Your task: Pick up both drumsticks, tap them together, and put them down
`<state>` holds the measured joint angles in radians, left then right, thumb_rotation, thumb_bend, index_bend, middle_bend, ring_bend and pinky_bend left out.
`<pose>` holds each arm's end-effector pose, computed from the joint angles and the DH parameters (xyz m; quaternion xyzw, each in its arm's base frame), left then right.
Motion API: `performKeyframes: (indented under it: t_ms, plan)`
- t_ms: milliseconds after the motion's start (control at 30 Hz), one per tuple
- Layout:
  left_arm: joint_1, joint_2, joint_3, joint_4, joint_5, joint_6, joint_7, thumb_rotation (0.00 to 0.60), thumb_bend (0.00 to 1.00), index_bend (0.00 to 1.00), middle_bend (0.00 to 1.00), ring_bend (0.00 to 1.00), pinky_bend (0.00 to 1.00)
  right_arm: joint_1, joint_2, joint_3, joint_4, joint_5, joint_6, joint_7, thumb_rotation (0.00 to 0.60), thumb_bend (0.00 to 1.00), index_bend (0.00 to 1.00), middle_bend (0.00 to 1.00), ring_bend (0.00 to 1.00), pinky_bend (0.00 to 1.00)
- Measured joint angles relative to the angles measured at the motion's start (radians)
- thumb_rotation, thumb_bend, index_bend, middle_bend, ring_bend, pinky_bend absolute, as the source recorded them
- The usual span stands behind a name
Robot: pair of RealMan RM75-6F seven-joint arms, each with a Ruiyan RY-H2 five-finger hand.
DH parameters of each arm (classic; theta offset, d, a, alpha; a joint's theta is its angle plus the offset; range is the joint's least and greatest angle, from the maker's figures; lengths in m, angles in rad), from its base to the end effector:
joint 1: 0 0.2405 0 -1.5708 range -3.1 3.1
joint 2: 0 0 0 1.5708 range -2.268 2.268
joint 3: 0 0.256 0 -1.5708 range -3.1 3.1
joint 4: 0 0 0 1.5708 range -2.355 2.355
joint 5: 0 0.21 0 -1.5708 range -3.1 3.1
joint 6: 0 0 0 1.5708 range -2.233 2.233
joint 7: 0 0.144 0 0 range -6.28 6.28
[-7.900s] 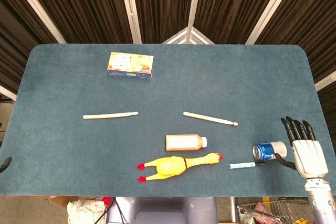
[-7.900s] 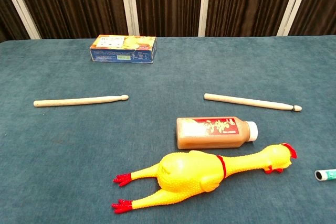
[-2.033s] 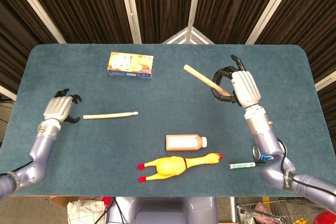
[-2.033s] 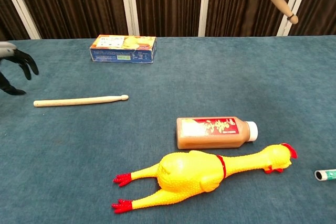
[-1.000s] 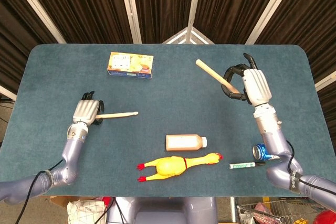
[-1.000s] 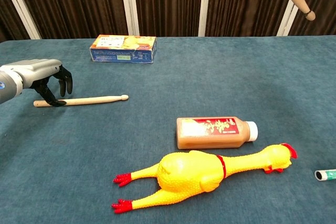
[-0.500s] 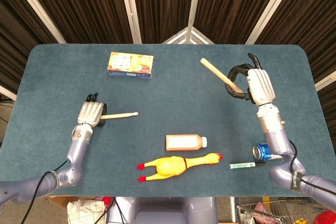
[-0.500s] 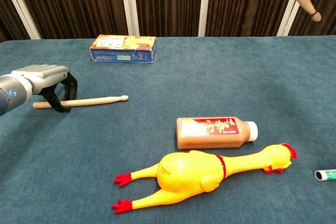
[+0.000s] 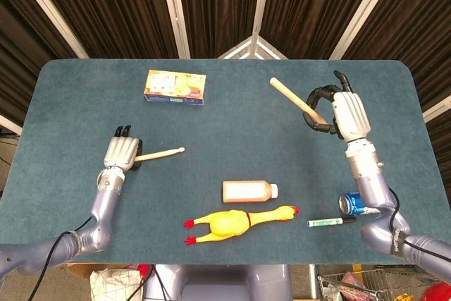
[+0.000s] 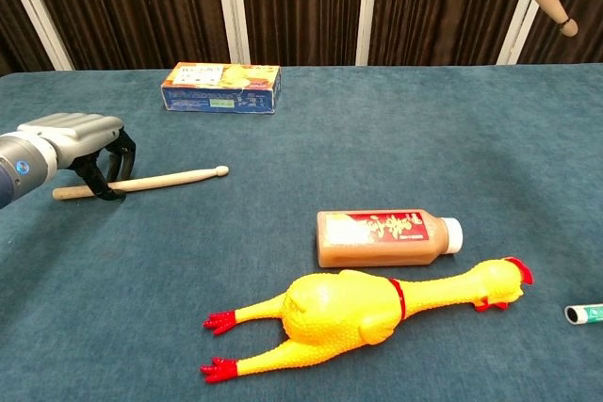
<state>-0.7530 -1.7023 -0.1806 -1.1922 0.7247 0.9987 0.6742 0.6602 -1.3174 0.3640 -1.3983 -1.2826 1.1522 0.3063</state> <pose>-0.2197 0.3717 -0.0320 -0.6946 -0.3888 -0.2135 0.5663 -0.1694 -0.3971 0.1354 0.5552 -0.4011 0.5964 0.4184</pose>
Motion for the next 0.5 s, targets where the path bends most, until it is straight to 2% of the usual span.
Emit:
performKeyframes:
  t_ms: [233, 500]
  plan:
    - [-0.009, -0.024, 0.001, 0.006, -0.019, 0.042, 0.076, 0.6, 0.41, 0.56, 0.55, 0.05, 0.0, -0.008, 0.012, -0.001, -0.009, -0.002, 0.01, -0.005, 0.6, 0.46, 0.65, 0.61, 0.39, 0.06]
    - [-0.01, -0.032, -0.001, 0.004, -0.035, 0.073, 0.13, 0.6, 0.4, 0.52, 0.52, 0.05, 0.0, -0.015, 0.023, -0.002, -0.026, -0.001, 0.016, -0.012, 0.6, 0.46, 0.65, 0.61, 0.39, 0.06]
